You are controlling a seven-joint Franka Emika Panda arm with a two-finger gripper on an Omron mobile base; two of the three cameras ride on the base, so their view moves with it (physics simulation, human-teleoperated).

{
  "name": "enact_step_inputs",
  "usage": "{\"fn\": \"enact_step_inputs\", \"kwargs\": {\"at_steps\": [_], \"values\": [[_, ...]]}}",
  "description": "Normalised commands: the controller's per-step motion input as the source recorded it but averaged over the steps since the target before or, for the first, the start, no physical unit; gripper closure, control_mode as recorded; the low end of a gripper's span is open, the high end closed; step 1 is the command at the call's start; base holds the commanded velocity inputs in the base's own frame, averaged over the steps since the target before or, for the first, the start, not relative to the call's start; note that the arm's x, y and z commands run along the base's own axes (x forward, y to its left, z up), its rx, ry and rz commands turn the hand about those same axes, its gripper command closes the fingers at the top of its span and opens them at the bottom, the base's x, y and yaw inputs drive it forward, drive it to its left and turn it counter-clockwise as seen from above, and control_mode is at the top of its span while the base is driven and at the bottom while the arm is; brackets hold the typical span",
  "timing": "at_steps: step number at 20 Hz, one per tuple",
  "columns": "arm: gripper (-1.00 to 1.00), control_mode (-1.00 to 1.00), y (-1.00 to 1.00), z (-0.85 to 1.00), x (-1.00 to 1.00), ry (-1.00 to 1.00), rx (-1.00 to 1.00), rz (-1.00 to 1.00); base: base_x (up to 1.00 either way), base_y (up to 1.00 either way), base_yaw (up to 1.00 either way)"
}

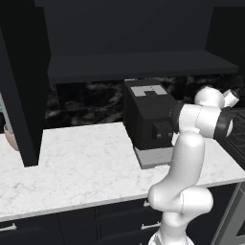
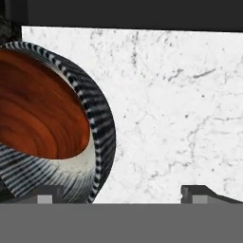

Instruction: Pick up the bowls on the counter and stack them on top of one another in the open cabinet. Place the smaller bowl on top of the larger bowl.

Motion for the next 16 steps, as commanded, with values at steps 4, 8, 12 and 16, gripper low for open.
{"fn": "enact_step_inputs", "kwargs": {"at_steps": [4,8,12,16], "values": [[-1.0,-1.0,0.14,-0.12,0.09,0.0,-0.07,0.0,0.0,0.0,0.0],[-1.0,-1.0,0.02,-0.08,0.39,0.0,-0.03,0.0,0.0,0.0,0.0],[-1.0,-1.0,0.09,-0.3,0.4,0.0,-0.02,0.0,0.0,0.0,0.0],[-1.0,-1.0,0.0,-0.34,0.42,0.0,-0.02,0.0,0.0,0.0,0.0]]}}
